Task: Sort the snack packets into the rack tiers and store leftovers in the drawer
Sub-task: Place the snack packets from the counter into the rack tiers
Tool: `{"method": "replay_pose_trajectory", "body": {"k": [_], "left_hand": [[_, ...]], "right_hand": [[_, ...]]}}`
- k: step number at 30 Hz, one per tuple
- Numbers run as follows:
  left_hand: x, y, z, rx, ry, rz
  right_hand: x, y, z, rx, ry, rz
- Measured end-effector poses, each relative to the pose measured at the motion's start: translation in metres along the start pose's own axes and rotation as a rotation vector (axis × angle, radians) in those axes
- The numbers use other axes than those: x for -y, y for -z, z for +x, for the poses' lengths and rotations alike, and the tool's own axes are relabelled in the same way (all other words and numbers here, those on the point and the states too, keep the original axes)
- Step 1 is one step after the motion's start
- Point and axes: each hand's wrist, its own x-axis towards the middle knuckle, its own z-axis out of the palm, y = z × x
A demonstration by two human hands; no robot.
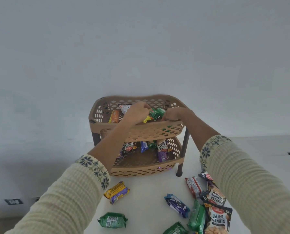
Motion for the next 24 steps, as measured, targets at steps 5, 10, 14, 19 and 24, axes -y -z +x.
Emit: {"method": "replay_pose_trajectory", "body": {"k": [5, 10, 14, 19, 24], "left_hand": [[0.017, 0.008, -0.023, -0.215, -0.122, 0.042], [0.031, 0.017, -0.055, -0.399, -0.297, 0.080], [0.048, 0.011, -0.090, -0.461, -0.443, 0.071], [0.078, -0.033, -0.127, -0.299, -0.540, 0.066], [0.122, -0.089, -0.157, 0.106, -0.242, 0.097]], "right_hand": [[0.005, -0.003, 0.002, -0.018, -0.195, -0.114], [0.010, -0.004, -0.013, -0.144, -0.203, 0.014], [0.011, -0.016, -0.027, -0.436, -0.101, 0.250], [0.023, -0.061, -0.071, -1.121, -0.018, 0.560], [0.034, -0.124, -0.110, -1.276, -0.019, 0.636]]}}
